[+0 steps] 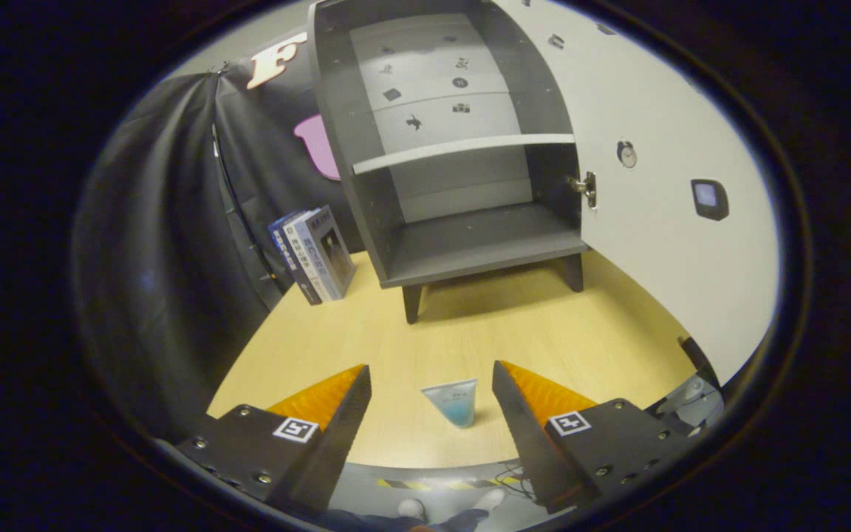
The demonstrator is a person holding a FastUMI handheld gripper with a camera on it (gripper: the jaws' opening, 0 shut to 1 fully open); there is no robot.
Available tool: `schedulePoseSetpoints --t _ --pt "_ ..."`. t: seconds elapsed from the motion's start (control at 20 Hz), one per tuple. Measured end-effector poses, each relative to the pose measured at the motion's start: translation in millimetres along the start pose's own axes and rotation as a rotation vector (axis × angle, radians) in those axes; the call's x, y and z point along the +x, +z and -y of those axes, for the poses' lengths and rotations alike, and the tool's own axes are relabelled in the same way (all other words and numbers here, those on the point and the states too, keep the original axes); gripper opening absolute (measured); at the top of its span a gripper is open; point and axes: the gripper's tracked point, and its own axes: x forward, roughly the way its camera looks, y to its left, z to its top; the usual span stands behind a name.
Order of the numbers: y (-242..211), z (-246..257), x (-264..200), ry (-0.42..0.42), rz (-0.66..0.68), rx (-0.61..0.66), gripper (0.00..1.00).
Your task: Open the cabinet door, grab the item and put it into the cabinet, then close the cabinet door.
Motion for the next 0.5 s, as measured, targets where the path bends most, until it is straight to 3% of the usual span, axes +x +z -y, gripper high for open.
schedulePoseSetpoints --t 0.3,0.5 --pt "-42.2 17.4 46.2 -0.055 -0.073 -0.024 0.98" --pt "-50.6 17.5 59.3 -0.054 -0.07 -0.022 0.66"
